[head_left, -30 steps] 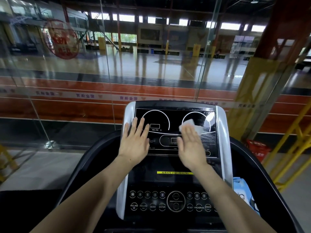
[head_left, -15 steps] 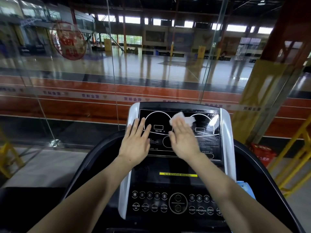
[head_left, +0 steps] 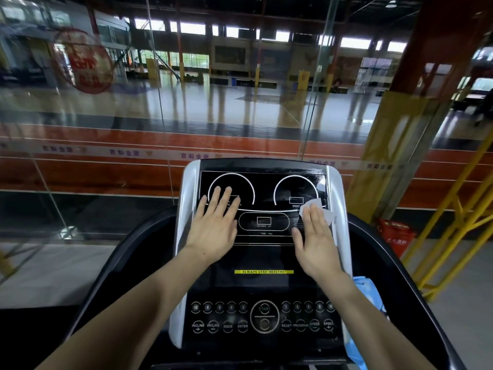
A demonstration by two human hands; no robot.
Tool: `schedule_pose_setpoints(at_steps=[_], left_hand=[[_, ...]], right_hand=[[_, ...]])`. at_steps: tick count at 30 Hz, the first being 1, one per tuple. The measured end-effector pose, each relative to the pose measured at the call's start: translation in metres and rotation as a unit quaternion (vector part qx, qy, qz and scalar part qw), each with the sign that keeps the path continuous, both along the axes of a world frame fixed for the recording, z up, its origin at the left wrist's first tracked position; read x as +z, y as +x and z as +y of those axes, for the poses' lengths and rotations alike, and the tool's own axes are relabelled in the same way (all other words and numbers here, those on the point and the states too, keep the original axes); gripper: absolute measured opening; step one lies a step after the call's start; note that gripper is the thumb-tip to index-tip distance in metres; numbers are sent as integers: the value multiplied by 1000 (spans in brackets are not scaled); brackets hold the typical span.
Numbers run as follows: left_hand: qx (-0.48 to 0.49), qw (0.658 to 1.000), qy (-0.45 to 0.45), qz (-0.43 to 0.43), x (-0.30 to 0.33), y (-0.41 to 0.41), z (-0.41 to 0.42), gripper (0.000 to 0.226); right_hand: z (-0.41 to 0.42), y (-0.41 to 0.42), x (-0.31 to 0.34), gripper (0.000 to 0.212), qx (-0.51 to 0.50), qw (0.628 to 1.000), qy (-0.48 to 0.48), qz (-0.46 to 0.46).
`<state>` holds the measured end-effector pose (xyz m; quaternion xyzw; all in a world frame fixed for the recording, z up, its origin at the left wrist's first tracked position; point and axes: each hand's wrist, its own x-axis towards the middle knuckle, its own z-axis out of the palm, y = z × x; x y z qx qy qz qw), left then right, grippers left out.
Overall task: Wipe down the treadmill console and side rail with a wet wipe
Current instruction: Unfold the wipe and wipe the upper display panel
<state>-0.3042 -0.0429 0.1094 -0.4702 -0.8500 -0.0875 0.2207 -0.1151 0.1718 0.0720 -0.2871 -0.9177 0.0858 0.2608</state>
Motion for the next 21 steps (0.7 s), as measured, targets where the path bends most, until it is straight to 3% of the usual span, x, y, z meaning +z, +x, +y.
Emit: schedule_pose_setpoints(at_steps=[5,11,16,21], left_hand=[[-23,1000,-11,5,-1,17,21,64],[-36,999,-26,7,0,27,42,63],[-47,998,-25,17,0,32,46,63],[-47,998,-25,21,-1,29,42,63]], right_hand=[[-11,10,-5,76,-5,1000,-28,-5],[14,-29,48,72,-23,998,-62,-6],[-17,3,5,82,-37,998,-50,4],[-13,7,0,68,-30,997,-69,12]])
